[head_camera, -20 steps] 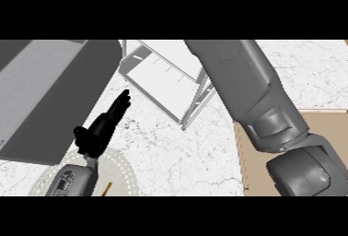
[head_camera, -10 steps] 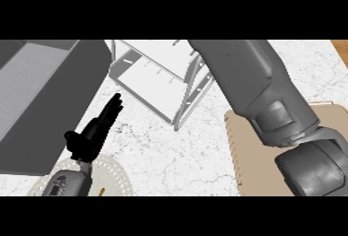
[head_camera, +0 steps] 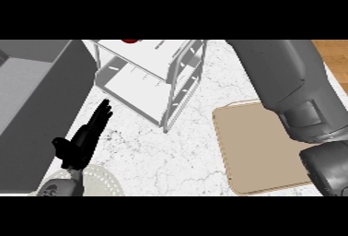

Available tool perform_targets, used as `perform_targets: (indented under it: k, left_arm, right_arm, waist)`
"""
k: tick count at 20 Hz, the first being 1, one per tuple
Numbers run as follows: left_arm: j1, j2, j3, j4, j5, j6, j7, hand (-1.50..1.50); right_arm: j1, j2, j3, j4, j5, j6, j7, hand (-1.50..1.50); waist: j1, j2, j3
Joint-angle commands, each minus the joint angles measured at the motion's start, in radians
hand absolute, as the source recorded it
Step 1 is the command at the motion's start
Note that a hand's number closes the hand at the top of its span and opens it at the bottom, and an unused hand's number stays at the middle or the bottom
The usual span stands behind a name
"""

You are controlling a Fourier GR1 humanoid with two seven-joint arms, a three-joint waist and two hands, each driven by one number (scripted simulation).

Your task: Pick the tomato from the tray and place it in the tiered basket

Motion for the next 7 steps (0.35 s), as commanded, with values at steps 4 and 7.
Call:
perform_targets:
  k: [4, 7]
  left_arm:
    - [0.036, 0.025, 0.04, 0.006, 0.01, 0.011, 0.0, 0.0]
    - [0.074, 0.032, 0.056, 0.008, 0.021, 0.006, -0.023, 0.0]
  right_arm:
    - [0.142, -0.054, 0.021, -0.268, 0.02, 0.015, 0.065, -1.5]
    - [0.221, -0.1, 0.01, -0.374, -0.033, 0.105, 0.063, -1.5]
  waist:
    - [-0.068, -0.024, 0.001]
    - [-0.093, -0.033, 0.002]
